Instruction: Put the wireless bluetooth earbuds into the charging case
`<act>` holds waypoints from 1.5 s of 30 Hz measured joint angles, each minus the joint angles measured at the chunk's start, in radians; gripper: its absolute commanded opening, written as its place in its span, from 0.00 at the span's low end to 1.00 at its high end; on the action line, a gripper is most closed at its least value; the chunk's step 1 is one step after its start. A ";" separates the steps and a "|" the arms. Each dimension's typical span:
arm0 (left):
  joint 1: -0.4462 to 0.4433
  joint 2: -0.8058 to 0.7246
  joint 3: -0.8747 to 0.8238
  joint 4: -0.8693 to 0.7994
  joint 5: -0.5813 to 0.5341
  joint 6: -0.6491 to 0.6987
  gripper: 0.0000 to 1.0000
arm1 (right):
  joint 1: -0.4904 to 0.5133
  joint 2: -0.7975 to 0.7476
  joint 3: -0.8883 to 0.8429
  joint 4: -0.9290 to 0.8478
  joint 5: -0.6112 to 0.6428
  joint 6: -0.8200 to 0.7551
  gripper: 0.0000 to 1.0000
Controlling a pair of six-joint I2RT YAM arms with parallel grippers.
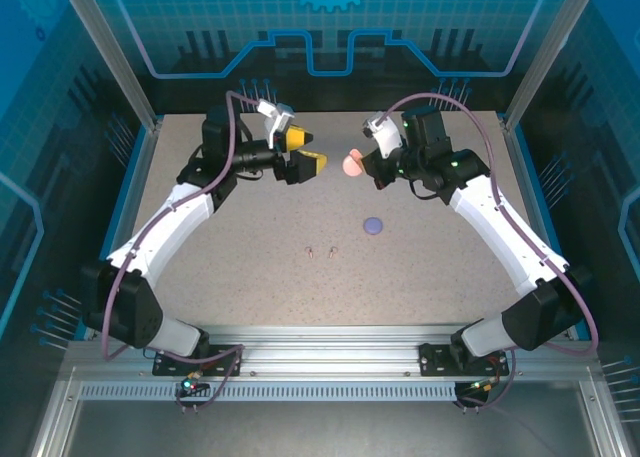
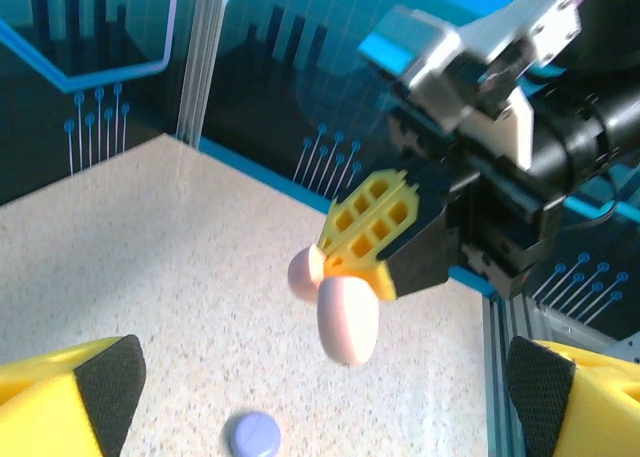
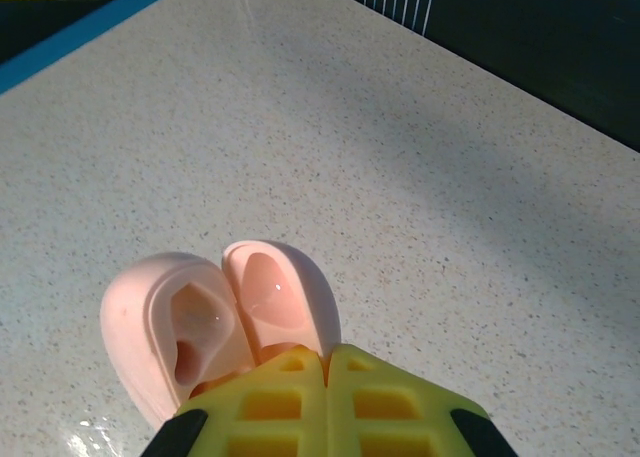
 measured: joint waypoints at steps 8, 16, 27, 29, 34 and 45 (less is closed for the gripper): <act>-0.023 0.072 0.142 -0.286 0.002 0.147 0.72 | 0.067 0.001 0.029 -0.039 0.061 -0.092 0.00; -0.065 0.137 0.248 -0.506 0.024 0.264 0.54 | 0.124 0.022 0.080 -0.070 0.079 -0.150 0.00; -0.081 0.175 0.314 -0.671 0.060 0.337 0.44 | 0.140 0.042 0.121 -0.108 0.088 -0.187 0.00; -0.087 0.189 0.333 -0.698 0.062 0.351 0.43 | 0.147 0.047 0.127 -0.113 0.091 -0.191 0.00; -0.100 0.215 0.359 -0.755 0.066 0.381 0.38 | 0.163 0.059 0.132 -0.128 0.095 -0.201 0.00; -0.100 0.220 0.363 -0.785 0.069 0.396 0.29 | 0.167 0.065 0.132 -0.137 0.106 -0.212 0.00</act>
